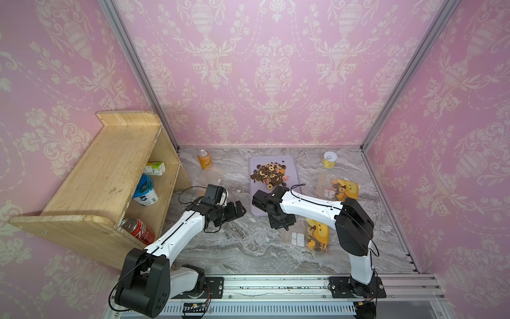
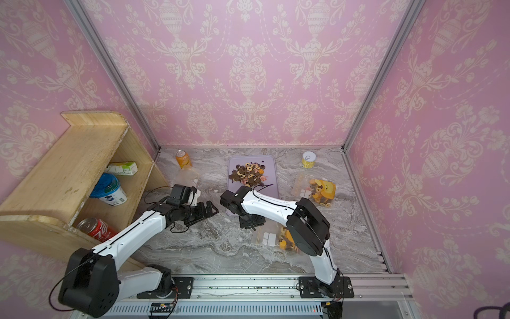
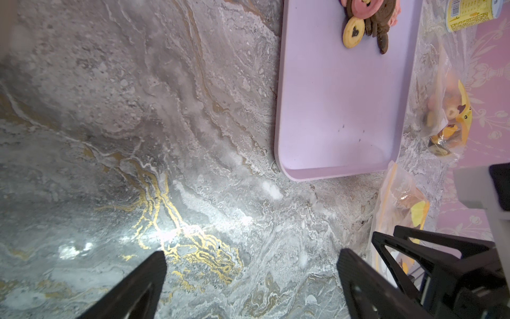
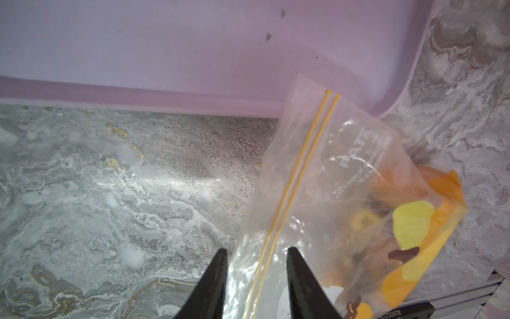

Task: Pour cookies out of the ziploc bag
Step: Adjust the ziploc bag at the center of the board.

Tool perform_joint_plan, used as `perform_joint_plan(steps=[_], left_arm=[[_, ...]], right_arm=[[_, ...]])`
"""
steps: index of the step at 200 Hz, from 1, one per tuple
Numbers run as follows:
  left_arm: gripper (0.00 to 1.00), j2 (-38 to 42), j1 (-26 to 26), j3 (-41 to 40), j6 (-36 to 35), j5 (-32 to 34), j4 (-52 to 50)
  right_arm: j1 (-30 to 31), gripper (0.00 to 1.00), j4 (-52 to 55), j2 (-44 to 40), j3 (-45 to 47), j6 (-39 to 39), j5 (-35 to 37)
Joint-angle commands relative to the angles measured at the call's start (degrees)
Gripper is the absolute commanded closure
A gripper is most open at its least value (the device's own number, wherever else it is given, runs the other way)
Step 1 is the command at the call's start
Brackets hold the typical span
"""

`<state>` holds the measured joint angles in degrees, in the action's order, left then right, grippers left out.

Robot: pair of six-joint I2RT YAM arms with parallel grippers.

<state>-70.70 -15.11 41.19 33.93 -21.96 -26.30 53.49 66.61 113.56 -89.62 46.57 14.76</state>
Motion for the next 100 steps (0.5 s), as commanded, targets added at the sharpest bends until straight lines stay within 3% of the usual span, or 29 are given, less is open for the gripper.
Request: perform_joint_plan(steps=[1, 100], left_arm=[[0.01, -0.04, 0.51, -0.10, -1.25, 0.25, -1.04], [0.01, -0.43, 0.46, 0.13, -0.98, 0.11, -0.59]], right_arm=[[-0.32, 0.62, 0.13, 1.14, 0.49, -0.34, 0.12], [-1.55, 0.75, -1.11, -0.62, 3.84, -0.58, -0.08]])
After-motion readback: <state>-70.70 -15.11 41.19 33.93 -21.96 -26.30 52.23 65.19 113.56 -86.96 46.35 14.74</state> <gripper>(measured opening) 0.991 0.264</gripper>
